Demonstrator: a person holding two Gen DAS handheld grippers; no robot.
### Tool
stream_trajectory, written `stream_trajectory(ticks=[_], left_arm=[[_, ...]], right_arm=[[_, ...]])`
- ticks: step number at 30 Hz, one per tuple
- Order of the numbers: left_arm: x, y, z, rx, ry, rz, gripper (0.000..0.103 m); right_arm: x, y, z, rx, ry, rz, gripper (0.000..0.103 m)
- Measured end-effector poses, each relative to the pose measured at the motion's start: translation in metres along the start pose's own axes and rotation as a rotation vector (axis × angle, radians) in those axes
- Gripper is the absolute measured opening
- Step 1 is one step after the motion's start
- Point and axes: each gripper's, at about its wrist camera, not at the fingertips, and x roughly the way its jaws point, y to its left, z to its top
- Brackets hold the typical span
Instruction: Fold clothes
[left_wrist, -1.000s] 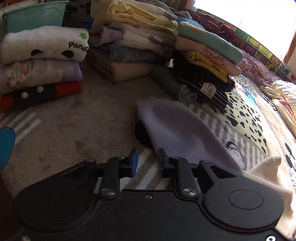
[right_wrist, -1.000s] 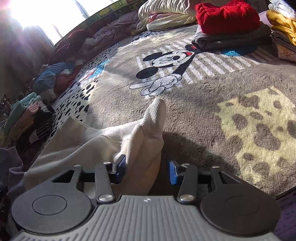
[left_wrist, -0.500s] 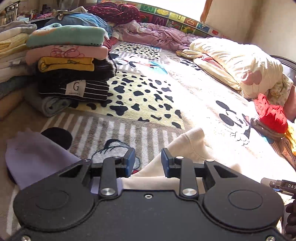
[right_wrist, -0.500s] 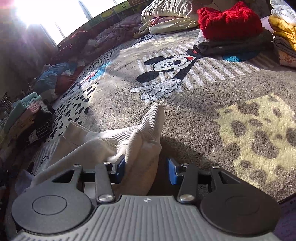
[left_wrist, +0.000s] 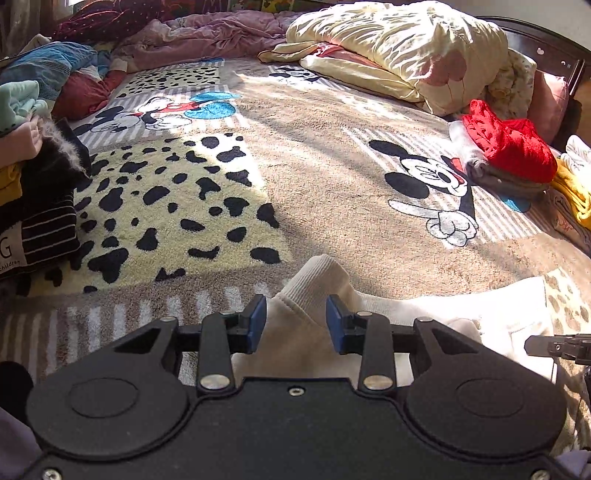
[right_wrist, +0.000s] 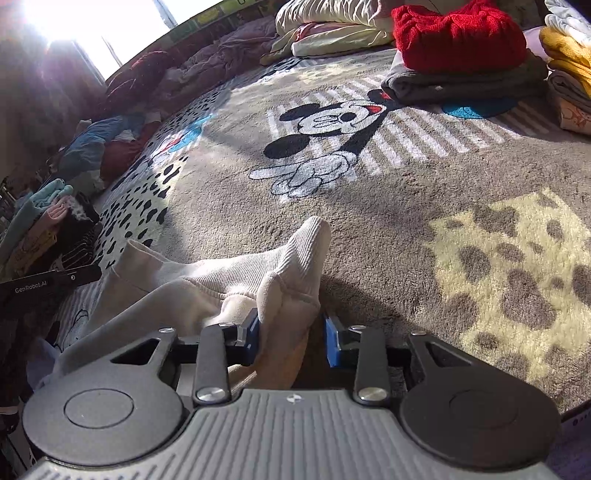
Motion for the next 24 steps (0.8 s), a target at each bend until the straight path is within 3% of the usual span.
stream_trajectory(ticks=[4, 5, 7, 8, 11, 15, 19, 24], left_arm=[[0.022, 0.000, 0.003, 0.039, 0.040, 0.018, 0.050], [0.025, 0.000, 0.003, 0.048, 0.051, -0.007, 0.041], [0.027, -0.001, 0.004, 0.058, 0.062, -0.038, 0.011], [0.026, -0.003, 0.004, 0.059, 0.061, -0.051, 0.008], [0.009, -0.002, 0.011, 0.007, -0.004, -0.129, 0.007], [-0.011, 0.016, 0.026, -0.165, -0.121, -0.186, 0.007], [-0.011, 0.038, 0.034, -0.284, -0.175, -0.133, 0.007], [0.000, 0.065, 0.035, -0.388, -0.195, -0.043, 0.007]], right_arm=[[0.004, -0.003, -0.006, 0.016, 0.003, 0.024, 0.010], [0.004, -0.003, -0.006, 0.015, -0.002, 0.026, 0.009], [0.004, -0.005, -0.004, 0.021, -0.010, 0.040, 0.007], [0.004, -0.006, -0.002, 0.023, -0.014, 0.047, 0.007], [-0.002, -0.010, 0.017, 0.025, -0.050, 0.057, 0.007], [-0.006, -0.008, 0.064, -0.013, -0.108, 0.049, 0.006], [-0.002, 0.015, 0.119, -0.114, -0.162, 0.032, 0.006], [0.025, 0.054, 0.162, -0.224, -0.182, -0.009, 0.006]])
